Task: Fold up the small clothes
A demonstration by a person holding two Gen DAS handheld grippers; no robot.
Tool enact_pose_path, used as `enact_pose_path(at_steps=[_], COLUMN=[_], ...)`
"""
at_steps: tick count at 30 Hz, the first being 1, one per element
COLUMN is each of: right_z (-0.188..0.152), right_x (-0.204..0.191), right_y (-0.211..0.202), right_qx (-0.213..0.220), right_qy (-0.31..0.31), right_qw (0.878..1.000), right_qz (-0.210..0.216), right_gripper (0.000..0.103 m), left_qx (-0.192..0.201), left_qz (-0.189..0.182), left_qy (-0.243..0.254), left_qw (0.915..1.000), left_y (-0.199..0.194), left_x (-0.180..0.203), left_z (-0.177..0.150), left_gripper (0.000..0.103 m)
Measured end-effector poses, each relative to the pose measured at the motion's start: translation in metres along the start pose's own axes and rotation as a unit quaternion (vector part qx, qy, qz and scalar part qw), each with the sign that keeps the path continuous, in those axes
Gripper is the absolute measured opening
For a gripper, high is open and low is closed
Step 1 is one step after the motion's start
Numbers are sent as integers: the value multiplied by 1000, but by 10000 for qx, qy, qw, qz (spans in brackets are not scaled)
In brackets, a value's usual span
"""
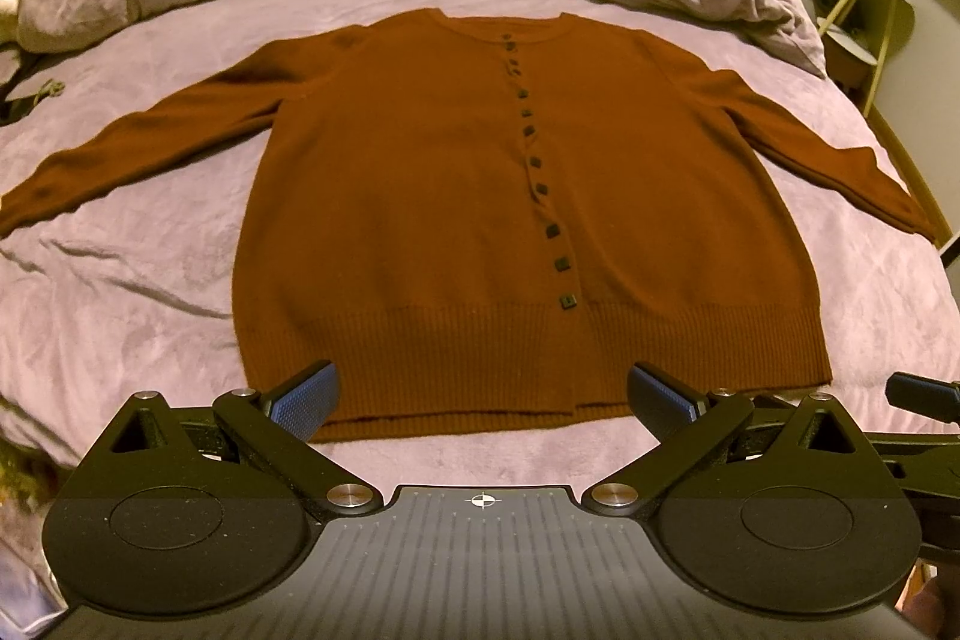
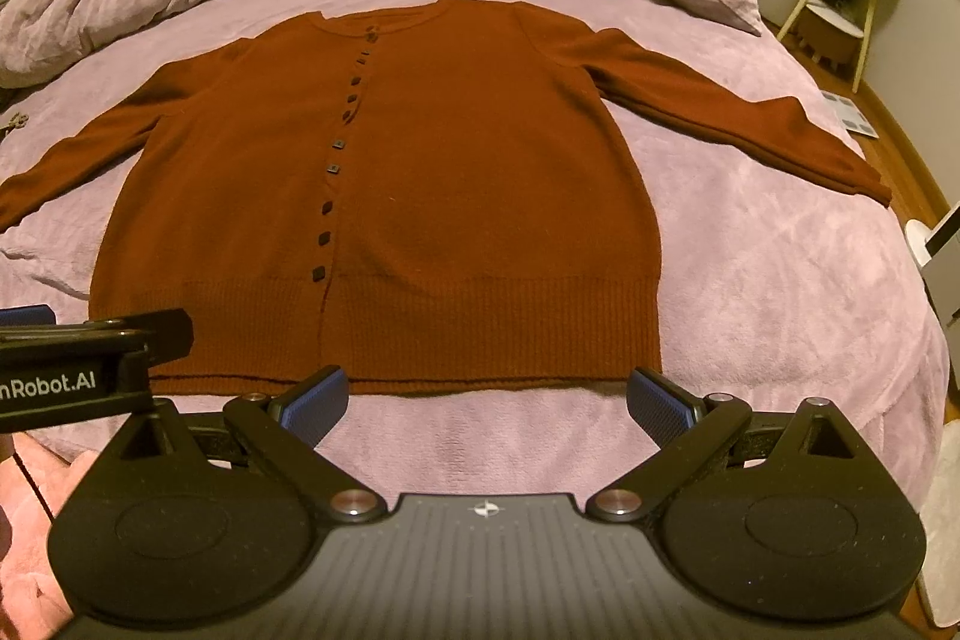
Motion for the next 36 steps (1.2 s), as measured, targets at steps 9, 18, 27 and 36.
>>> enact_pose_path(at_steps=[9,18,27,36], right_z=[-1,-1,-1,0], right_x=[-1,2,4,5], right_y=[-1,0,-1,0], right_qx=[33,106,158,127], right_qy=[16,24,58,135], right_qw=[10000,9999,9996,9997], right_qz=[-17,-126,-221,-147], right_gripper=[99,99,99,99], left_qx=[-1,-33,-253,84], left_qz=[-4,55,214,-136], left_qy=[1,-37,-19,-144], left_qw=[10000,10000,9994,9998], left_y=[0,-2,-2,-5], left_x=[0,-1,-1,-1], left_z=[0,1,1,3], left_gripper=[103,103,103,103])
Point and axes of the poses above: each gripper's, at about its wrist camera, not at the fingertips, and y roughly the way its jaws point, x to its right, z to its top, the point moved 3 cm from there along y, roughly the way its jaws point, and after that the axes turned 15 degrees about -z, right-handed, at the moved point
